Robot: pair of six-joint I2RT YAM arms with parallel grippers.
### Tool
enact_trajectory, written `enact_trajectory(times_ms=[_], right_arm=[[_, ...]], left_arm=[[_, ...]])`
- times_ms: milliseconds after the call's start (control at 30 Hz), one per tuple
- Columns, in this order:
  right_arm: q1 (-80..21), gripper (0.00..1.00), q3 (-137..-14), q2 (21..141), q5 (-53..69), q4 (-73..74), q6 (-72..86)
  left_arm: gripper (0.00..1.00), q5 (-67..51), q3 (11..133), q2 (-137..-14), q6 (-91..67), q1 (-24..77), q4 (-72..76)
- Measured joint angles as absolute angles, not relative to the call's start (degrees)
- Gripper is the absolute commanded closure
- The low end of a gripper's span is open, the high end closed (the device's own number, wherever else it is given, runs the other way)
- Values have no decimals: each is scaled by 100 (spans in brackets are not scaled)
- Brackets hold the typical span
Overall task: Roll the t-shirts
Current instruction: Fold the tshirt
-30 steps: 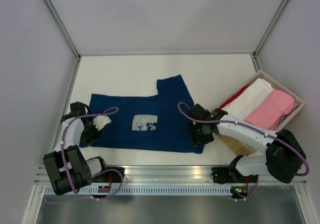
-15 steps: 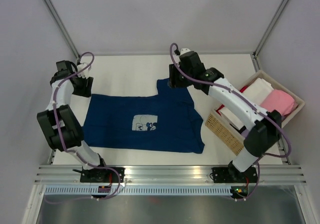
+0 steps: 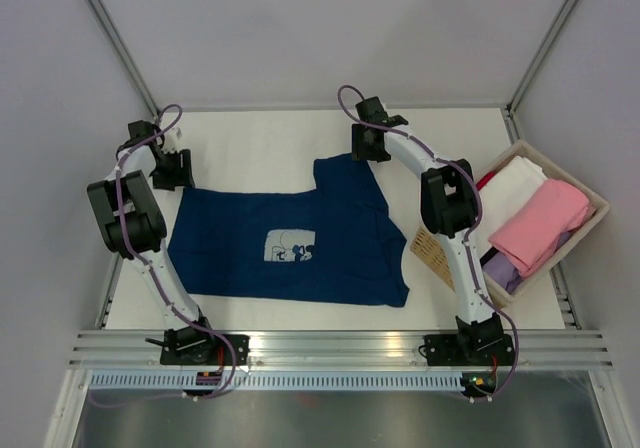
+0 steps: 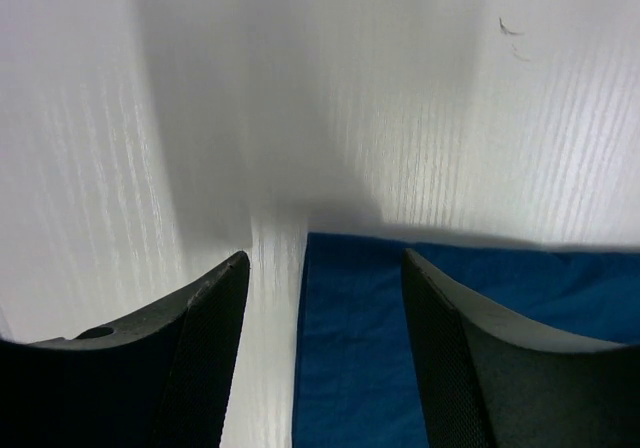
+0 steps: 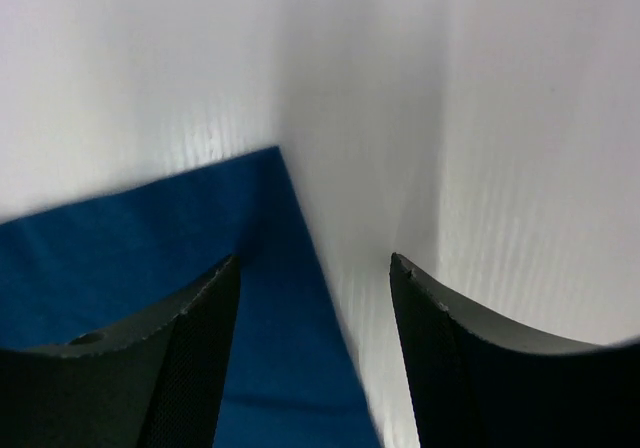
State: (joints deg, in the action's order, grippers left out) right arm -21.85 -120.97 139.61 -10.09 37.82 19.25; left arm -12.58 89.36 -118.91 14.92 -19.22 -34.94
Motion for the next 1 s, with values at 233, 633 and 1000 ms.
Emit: enact_trajectory(times_ms=[233, 633, 1000], right_arm=[[-2064, 42, -12549, 14352, -622, 3728, 1874], [-2067, 81, -12495, 14379, -154, 3468, 1850], [-2062, 100, -11889, 14125, 169, 2921, 1920]], left_arm=[[36, -1356, 9166, -12232, 1345, -1922, -3361], [42, -1684, 8945, -12112, 1291, -1927, -3288], [98, -1664, 8711, -12036, 1302, -1955, -3157]])
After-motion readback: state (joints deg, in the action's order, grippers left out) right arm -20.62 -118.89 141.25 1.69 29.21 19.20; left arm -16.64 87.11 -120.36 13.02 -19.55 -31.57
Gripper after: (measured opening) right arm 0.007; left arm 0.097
